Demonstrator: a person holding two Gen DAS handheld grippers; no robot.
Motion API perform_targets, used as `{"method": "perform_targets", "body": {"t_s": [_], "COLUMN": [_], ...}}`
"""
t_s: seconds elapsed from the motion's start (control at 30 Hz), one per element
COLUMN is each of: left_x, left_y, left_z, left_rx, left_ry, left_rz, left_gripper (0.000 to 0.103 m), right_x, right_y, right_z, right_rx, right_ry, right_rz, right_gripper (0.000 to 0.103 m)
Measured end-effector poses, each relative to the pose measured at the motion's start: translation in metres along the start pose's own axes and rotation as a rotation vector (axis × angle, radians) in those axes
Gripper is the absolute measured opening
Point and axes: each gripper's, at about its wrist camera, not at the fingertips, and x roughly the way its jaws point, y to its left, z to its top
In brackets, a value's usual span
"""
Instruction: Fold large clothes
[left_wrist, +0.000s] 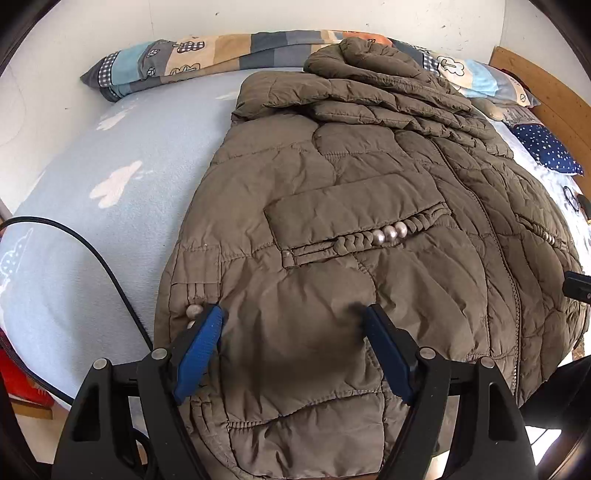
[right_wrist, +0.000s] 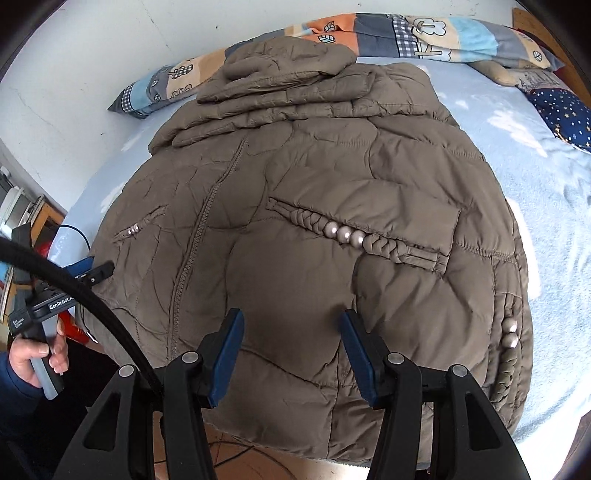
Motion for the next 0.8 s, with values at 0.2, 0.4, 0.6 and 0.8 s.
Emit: {"method": "perform_targets", "body": {"t_s": [0.2,0.4,0.6,0.8], "left_x": [-0.008,-0.013,-0.021,-0.062], "left_y": [-0.007,-0.017,-0.018,-0.002], "left_z": [0.002,0.003,0.005,0.014], "left_rx": [0.051,0.108,0.119,0.075], "left_ry": [-0.053,-0.082,-0.109,-0.172], "left_rz": [0.053,0.077,0.086,0.084], "left_gripper": [0.078,0.078,0.078,0.078], "right_x": [-0.002,-0.003,-0.005,-0.014], "right_y": [-0.005,-0.006,-0.009,-0.009], "right_z": [0.000,0.002,0.002,0.006], "right_rx": [0.030,0.041,0.052,0.059], "right_ry": [-0.012,-0.017,-0.023,-0.053], "right_rz": [0.013,0.011,0.012,0.017], "right_gripper": [0.060,0.060,0.060,0.060]}}
